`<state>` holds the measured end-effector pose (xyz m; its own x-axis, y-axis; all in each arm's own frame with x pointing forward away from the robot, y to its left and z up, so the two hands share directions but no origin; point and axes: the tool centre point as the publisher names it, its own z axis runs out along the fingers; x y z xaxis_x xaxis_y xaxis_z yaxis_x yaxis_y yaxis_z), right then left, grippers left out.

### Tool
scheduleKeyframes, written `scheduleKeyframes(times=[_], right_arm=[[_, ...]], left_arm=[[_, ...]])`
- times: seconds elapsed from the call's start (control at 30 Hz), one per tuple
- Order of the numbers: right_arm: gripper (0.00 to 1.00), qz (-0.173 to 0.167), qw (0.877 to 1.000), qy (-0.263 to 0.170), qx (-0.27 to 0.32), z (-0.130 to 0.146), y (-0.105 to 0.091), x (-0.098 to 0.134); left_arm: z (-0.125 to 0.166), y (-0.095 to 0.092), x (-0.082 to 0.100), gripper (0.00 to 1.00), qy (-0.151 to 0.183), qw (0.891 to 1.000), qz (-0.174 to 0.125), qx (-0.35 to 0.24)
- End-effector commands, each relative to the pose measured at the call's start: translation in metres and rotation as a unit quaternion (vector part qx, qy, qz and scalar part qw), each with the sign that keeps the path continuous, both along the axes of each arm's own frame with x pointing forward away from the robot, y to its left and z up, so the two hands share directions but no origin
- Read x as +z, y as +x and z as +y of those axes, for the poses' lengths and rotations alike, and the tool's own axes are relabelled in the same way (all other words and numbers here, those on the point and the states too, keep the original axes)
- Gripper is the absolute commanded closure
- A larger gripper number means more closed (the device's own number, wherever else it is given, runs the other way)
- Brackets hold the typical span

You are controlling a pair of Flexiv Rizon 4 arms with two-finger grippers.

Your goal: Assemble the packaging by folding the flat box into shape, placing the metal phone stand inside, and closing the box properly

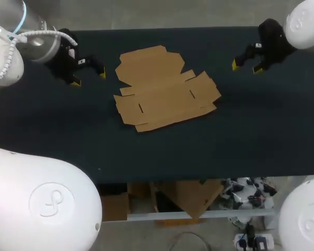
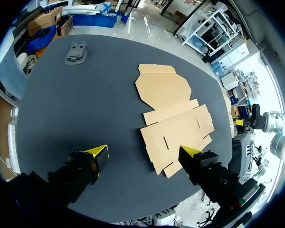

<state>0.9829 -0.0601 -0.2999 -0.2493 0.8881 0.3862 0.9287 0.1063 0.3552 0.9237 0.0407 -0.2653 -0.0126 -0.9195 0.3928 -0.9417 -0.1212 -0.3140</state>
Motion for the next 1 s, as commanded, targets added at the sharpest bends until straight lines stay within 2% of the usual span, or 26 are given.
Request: scheduleKeyframes(times=[0.03, 0.3, 0.67, 1.0], right_arm=[[0.00, 0.009, 1.000, 0.006, 0.002, 0.001, 0.001, -0.006], [0.00, 0.012, 1.000, 0.013, 0.014, 0.013, 0.007, -0.010], [0.00, 0.031, 0.998, 0.039, 0.039, 0.032, 0.011, -0.038], [0.00, 0.039, 0.997, 0.056, 0.048, 0.047, 0.014, -0.052]], left_arm=[[0.002, -0.008, -0.003, 0.00, -0.002, 1.000, 0.001, 0.003], [0.005, -0.013, -0.009, 0.00, -0.018, 1.000, 0.014, 0.006], [0.002, -0.019, -0.017, 0.00, -0.023, 0.999, 0.031, -0.005], [0.006, -0.021, -0.024, 0.00, -0.027, 0.999, 0.040, 0.000]])
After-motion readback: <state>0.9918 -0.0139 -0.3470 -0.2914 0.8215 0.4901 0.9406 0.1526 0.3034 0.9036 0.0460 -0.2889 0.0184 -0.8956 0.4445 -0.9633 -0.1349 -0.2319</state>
